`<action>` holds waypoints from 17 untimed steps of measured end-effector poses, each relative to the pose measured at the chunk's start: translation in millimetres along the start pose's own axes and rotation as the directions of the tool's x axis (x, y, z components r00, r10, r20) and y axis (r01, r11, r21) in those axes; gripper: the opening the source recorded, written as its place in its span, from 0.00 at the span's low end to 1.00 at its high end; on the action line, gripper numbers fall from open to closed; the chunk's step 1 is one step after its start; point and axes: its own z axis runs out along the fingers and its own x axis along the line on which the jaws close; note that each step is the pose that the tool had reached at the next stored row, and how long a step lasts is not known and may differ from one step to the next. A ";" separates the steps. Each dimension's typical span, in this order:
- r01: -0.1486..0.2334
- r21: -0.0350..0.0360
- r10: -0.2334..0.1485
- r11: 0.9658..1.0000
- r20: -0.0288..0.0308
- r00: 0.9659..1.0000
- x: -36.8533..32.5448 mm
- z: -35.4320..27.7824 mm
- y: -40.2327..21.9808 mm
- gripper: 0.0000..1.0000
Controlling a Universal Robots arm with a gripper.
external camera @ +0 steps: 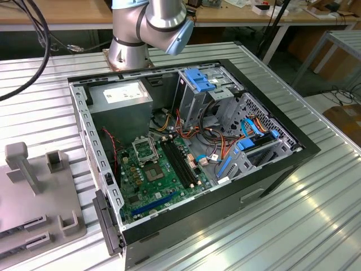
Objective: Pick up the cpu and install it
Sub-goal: 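Pick up the cpu and move it towards the insertion slot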
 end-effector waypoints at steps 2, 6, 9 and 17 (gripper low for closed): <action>0.000 0.000 0.000 1.000 0.000 1.000 -0.2 4.7 -0.2 0.66; 0.000 0.000 0.000 1.000 0.000 1.000 -0.4 12.1 -0.5 0.66; 0.000 0.000 0.000 1.000 0.000 1.000 -0.7 21.1 -0.8 0.66; 0.000 0.000 0.000 1.000 0.000 1.000 -1.4 40.8 -1.5 0.66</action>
